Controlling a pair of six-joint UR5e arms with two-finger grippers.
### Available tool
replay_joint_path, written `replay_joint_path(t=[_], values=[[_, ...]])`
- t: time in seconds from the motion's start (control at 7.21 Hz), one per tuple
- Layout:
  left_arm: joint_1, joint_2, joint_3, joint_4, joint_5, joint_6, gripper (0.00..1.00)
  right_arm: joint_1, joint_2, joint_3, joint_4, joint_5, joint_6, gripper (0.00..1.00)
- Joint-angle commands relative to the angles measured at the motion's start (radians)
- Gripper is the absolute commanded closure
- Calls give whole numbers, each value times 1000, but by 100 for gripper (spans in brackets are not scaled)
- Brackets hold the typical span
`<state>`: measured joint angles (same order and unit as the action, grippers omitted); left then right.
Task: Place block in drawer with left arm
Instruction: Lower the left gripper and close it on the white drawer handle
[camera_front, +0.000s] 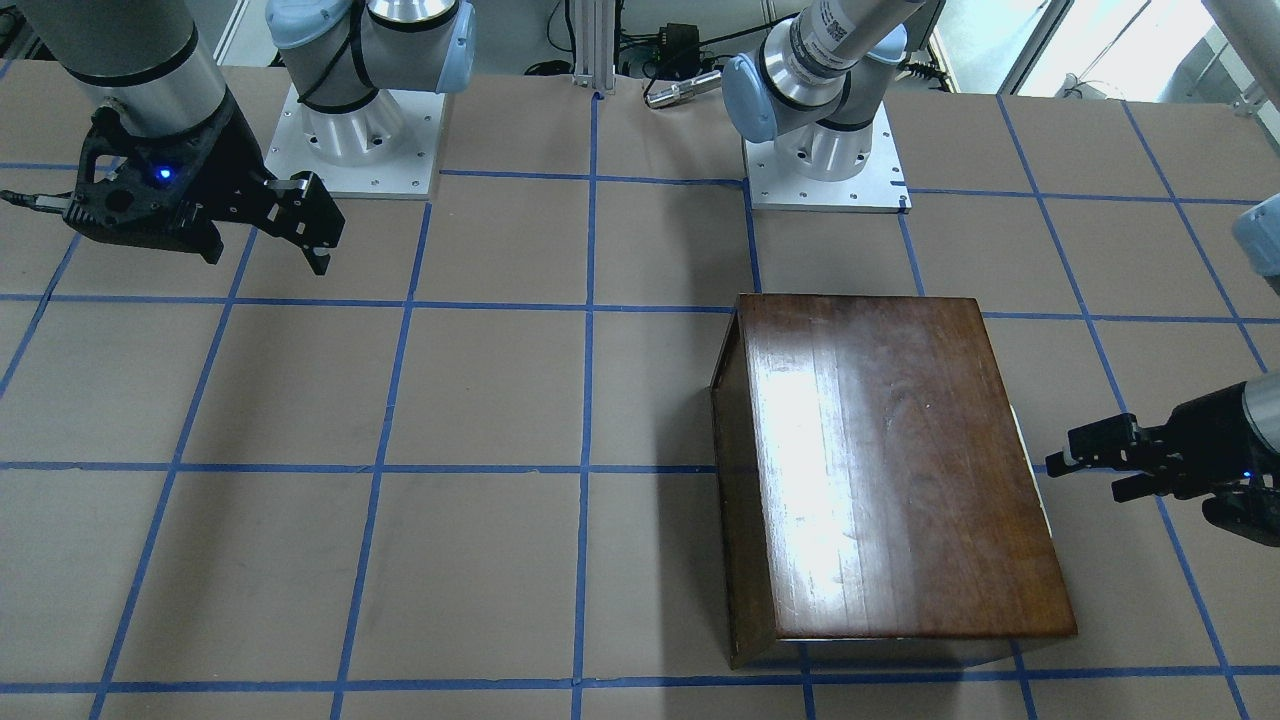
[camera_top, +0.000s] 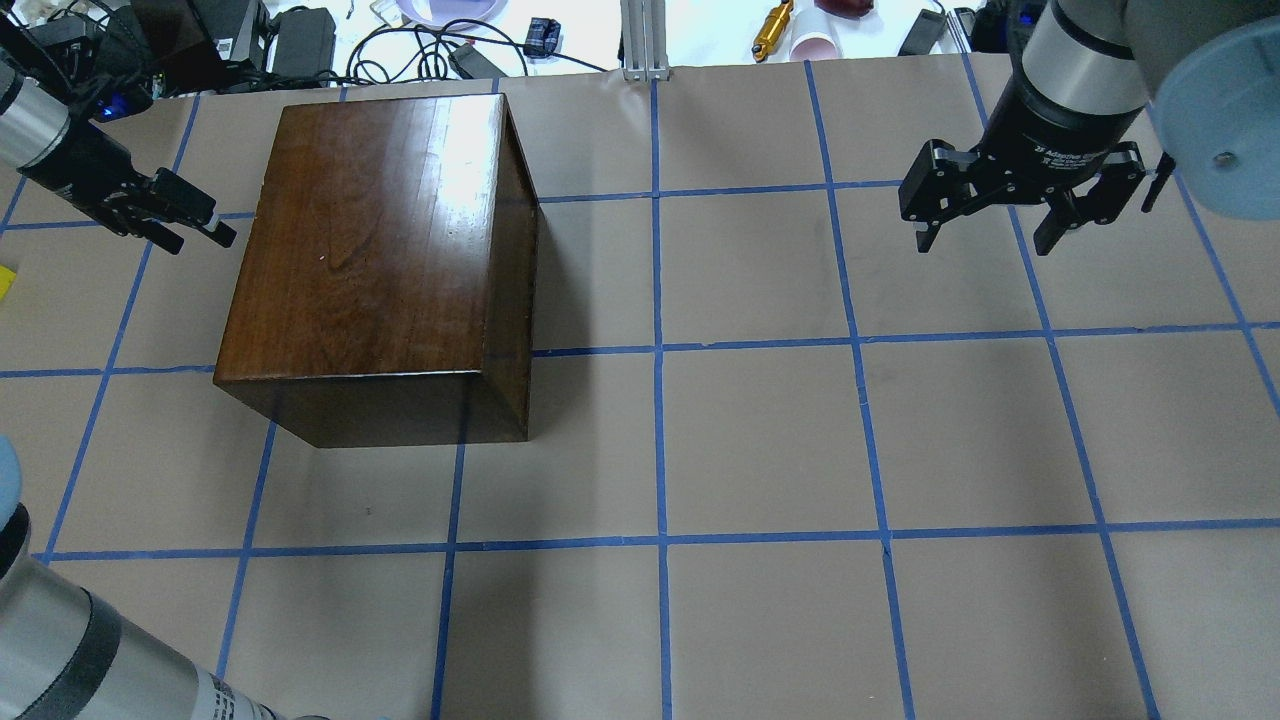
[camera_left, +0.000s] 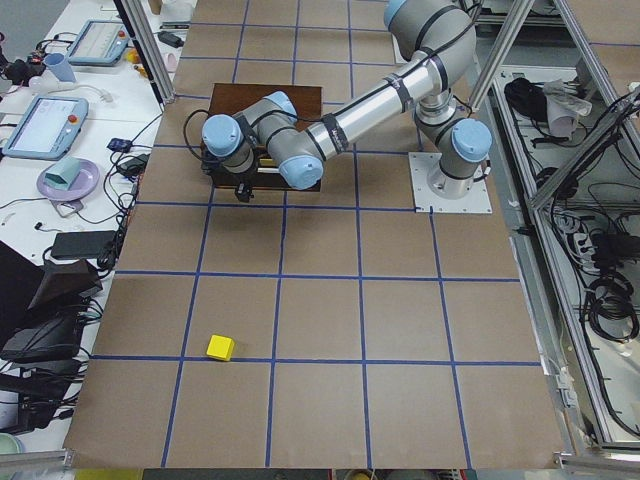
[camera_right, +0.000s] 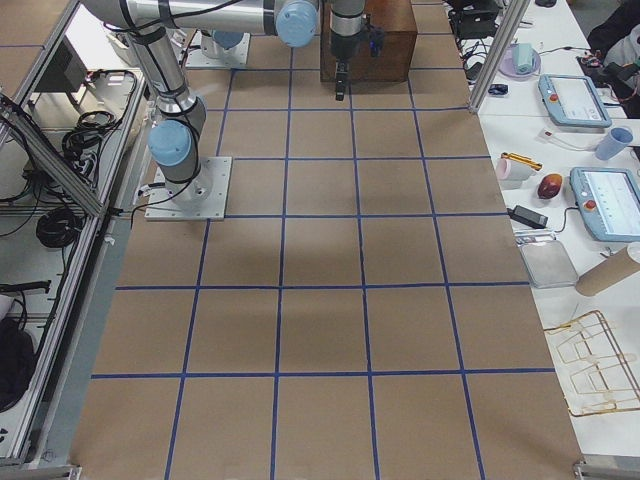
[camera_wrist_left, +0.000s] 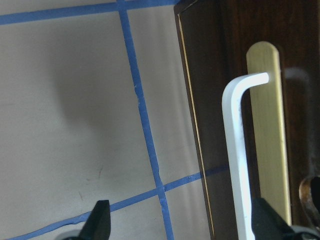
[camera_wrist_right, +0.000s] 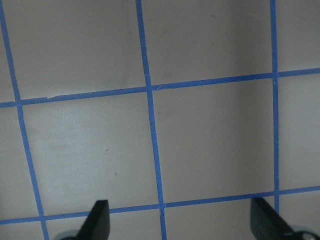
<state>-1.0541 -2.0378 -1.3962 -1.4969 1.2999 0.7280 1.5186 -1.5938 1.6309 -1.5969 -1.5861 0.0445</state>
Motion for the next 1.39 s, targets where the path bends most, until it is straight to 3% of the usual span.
replay_joint_path(t=[0.0,1.25], values=[[-4,-7,-12,3,-30,-6,0,0,0,0,0,0,0,0],[-4,-36,-36,4,-28,-25,0,0,0,0,0,0,0,0]])
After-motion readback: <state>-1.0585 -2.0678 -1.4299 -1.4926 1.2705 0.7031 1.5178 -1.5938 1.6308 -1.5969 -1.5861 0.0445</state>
